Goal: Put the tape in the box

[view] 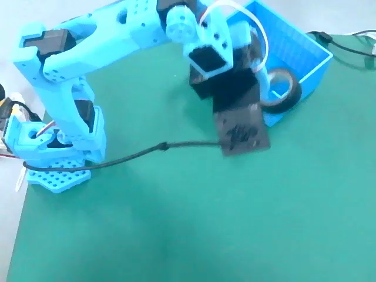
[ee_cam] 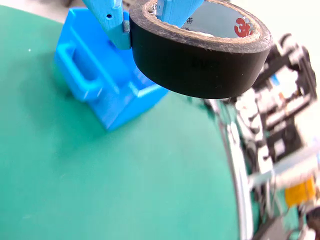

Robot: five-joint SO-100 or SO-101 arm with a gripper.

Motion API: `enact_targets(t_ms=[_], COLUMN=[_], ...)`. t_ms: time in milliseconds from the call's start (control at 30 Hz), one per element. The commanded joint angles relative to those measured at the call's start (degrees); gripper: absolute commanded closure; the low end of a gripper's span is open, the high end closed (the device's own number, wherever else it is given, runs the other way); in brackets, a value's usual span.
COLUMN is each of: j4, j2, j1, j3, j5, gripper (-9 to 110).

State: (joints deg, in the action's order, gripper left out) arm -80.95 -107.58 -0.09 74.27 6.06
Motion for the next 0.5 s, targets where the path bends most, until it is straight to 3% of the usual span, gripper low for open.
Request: enact_targets(t_ms=[0, 467], j4=[0.4, 7.0], j2=[-2.4, 6.8], j1=[-5.1, -21.3], j3=[-5.0, -5.0], j5=[0.3, 0.7], gripper=[102, 102])
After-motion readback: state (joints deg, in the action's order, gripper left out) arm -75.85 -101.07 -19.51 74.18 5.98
